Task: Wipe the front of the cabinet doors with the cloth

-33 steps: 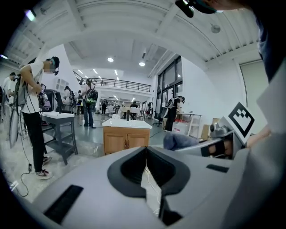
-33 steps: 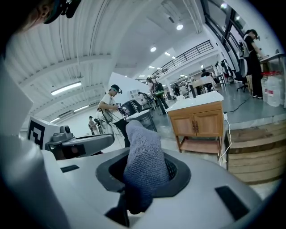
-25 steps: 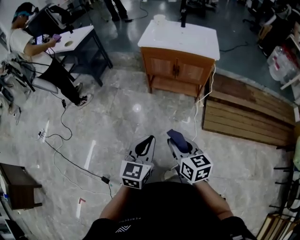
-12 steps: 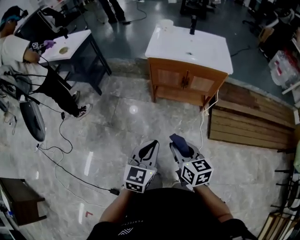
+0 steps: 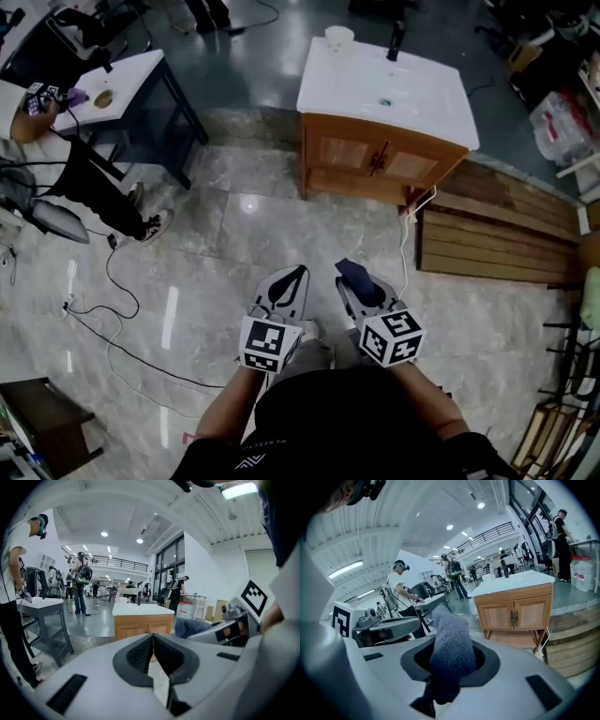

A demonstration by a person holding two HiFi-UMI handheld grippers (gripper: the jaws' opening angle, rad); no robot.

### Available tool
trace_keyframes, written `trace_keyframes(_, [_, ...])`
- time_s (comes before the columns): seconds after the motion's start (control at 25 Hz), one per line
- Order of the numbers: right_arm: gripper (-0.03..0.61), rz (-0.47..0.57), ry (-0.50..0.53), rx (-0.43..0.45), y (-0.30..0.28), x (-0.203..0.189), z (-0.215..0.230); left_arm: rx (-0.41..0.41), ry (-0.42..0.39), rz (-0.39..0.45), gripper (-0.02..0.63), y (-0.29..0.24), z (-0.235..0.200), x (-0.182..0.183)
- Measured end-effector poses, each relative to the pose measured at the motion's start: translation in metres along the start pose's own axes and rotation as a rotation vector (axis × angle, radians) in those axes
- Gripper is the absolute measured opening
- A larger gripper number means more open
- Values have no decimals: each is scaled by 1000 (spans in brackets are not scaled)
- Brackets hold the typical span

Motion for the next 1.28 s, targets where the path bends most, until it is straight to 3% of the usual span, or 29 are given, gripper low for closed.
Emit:
trace_keyframes(0.16, [106, -13, 11, -20, -13, 10, 3, 17, 68, -23, 8, -9, -27, -5])
trace_keyframes(0.6, [106, -18, 40, 46, -75, 51, 27, 83, 48, -24, 8, -55, -68, 3])
trace_keyframes(1.0, [106, -52, 14, 75, -126, 99, 94, 68, 17, -61, 8, -162, -92, 19])
trace_keyframes(1.28, [106, -70, 18, 99, -161, 129, 144, 37, -63, -63, 8, -230, -98, 31])
Point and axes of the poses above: the fingertips, and each gripper's own axes: y backward along the fingers, z to its right, x out of its top, the point moved 8 cm from there along y, backward along the fingers, and after that the axes turned 8 degrees about -y, right-handed, at the moved point
